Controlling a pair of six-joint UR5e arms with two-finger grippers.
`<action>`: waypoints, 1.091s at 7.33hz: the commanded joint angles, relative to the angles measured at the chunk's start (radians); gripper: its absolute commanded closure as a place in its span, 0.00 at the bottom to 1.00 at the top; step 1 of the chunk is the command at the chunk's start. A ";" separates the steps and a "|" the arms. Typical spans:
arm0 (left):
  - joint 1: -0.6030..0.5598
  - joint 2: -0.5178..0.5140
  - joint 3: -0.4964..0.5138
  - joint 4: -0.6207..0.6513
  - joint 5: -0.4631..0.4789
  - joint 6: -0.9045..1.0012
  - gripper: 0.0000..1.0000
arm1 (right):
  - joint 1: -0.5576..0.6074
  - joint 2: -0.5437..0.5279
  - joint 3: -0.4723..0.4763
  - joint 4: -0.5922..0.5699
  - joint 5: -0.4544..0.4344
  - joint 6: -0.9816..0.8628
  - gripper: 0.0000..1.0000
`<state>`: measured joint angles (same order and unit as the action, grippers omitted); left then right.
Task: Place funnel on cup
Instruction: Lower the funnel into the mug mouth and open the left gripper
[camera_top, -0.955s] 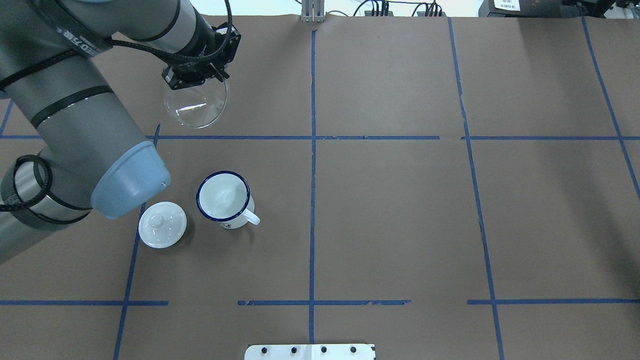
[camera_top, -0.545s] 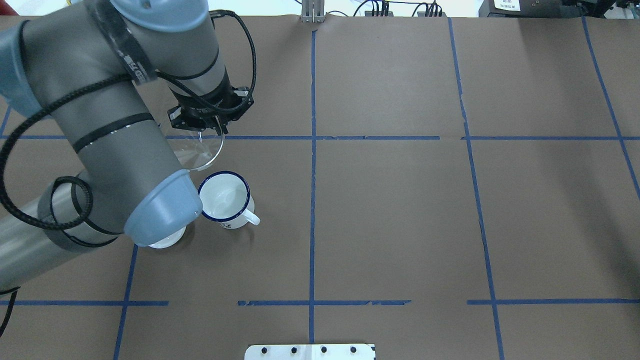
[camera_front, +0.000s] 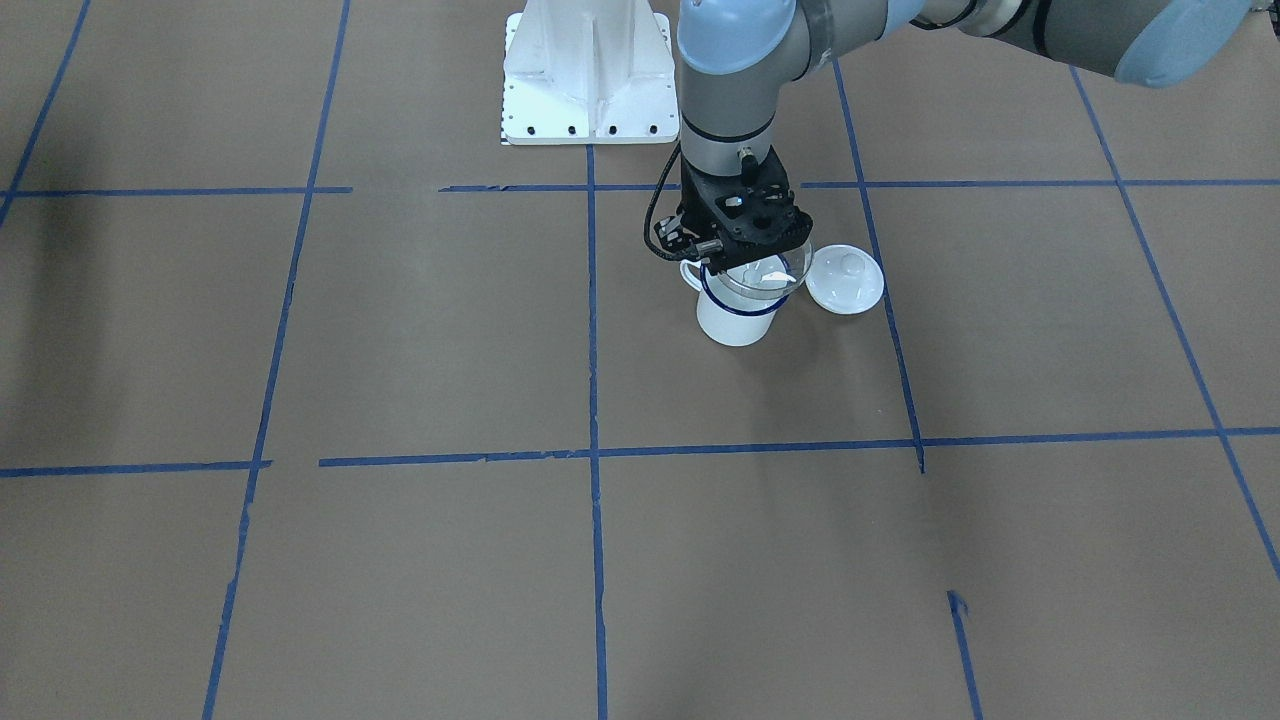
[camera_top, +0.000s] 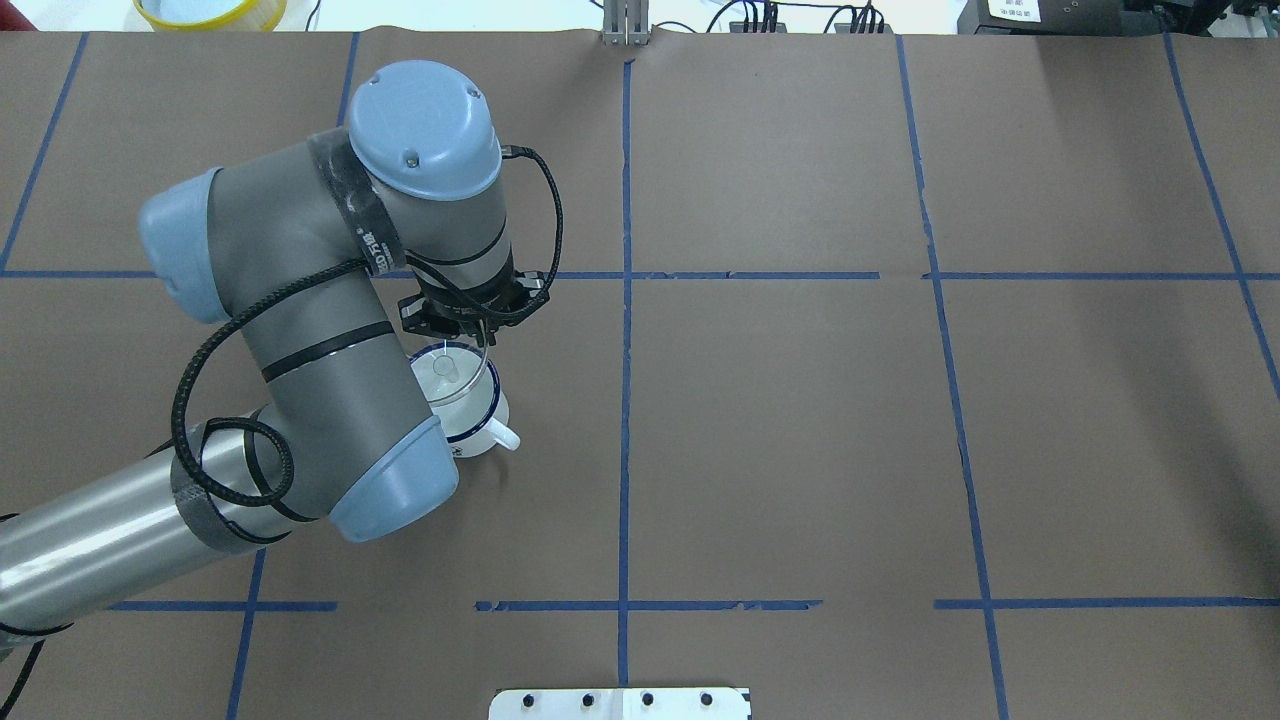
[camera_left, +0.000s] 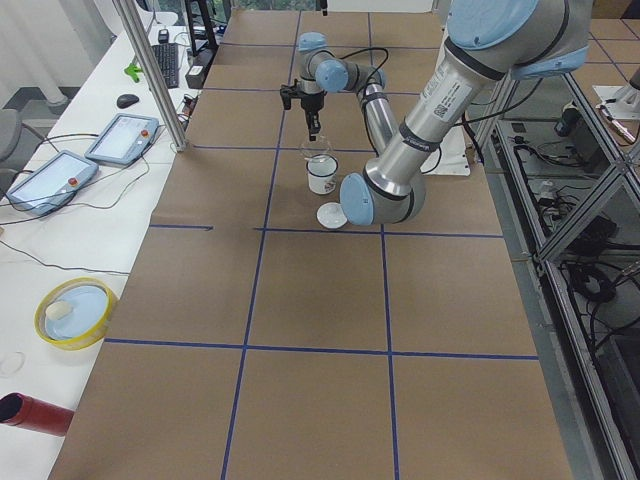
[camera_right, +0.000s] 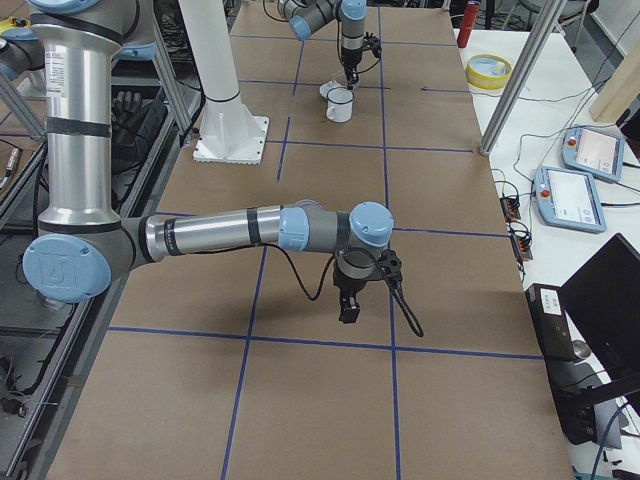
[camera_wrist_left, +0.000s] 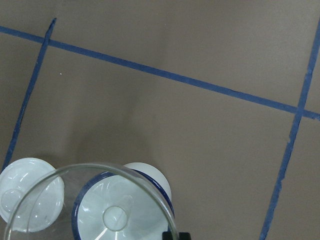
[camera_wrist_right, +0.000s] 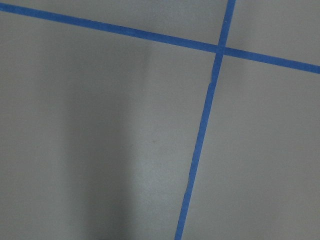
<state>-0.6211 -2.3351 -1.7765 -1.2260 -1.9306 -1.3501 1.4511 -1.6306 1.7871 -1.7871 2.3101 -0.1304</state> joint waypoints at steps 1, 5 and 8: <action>0.014 0.039 0.035 -0.081 -0.001 0.002 1.00 | 0.000 0.000 0.000 0.000 0.000 0.000 0.00; 0.047 0.043 0.029 -0.079 -0.002 0.000 1.00 | 0.000 0.000 0.000 0.000 0.000 0.000 0.00; 0.049 0.043 0.022 -0.079 0.001 0.000 0.23 | 0.000 0.000 0.000 0.000 0.000 0.000 0.00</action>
<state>-0.5732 -2.2919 -1.7496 -1.3065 -1.9325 -1.3499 1.4512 -1.6306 1.7871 -1.7871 2.3102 -0.1304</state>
